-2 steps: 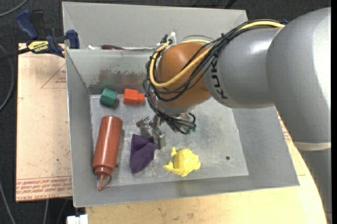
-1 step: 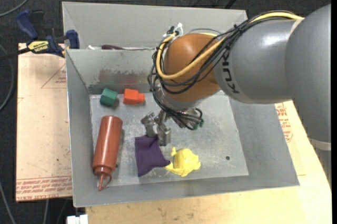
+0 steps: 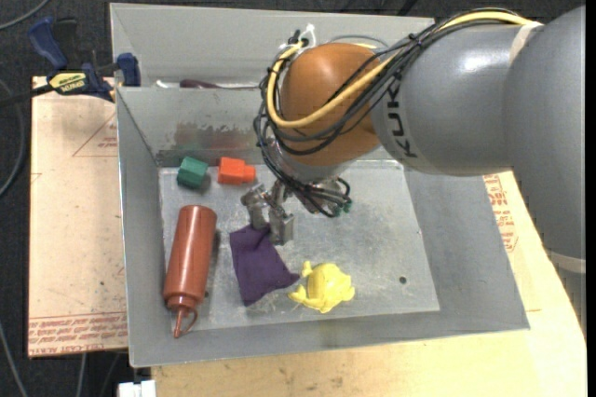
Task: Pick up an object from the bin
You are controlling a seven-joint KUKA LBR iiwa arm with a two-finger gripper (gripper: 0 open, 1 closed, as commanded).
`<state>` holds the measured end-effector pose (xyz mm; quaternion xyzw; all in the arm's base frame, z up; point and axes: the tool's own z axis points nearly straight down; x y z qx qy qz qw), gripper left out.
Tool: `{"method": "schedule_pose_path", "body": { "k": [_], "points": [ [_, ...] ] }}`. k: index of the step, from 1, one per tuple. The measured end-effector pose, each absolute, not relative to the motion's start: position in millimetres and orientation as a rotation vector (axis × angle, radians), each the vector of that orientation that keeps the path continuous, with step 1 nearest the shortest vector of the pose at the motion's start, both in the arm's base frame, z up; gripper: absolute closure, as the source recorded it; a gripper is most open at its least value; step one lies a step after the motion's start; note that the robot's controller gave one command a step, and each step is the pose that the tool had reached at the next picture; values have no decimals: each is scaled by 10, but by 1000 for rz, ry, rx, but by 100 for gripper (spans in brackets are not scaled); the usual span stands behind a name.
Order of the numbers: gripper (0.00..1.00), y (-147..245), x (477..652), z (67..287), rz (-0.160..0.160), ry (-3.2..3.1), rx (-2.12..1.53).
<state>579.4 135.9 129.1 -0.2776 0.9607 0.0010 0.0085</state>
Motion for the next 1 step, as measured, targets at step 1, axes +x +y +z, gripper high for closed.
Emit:
{"method": "schedule_pose_path", "body": {
  "k": [1],
  "points": [
    [100, 1281, 5694, 2141, 9, 3000, -931]
  ]
}}
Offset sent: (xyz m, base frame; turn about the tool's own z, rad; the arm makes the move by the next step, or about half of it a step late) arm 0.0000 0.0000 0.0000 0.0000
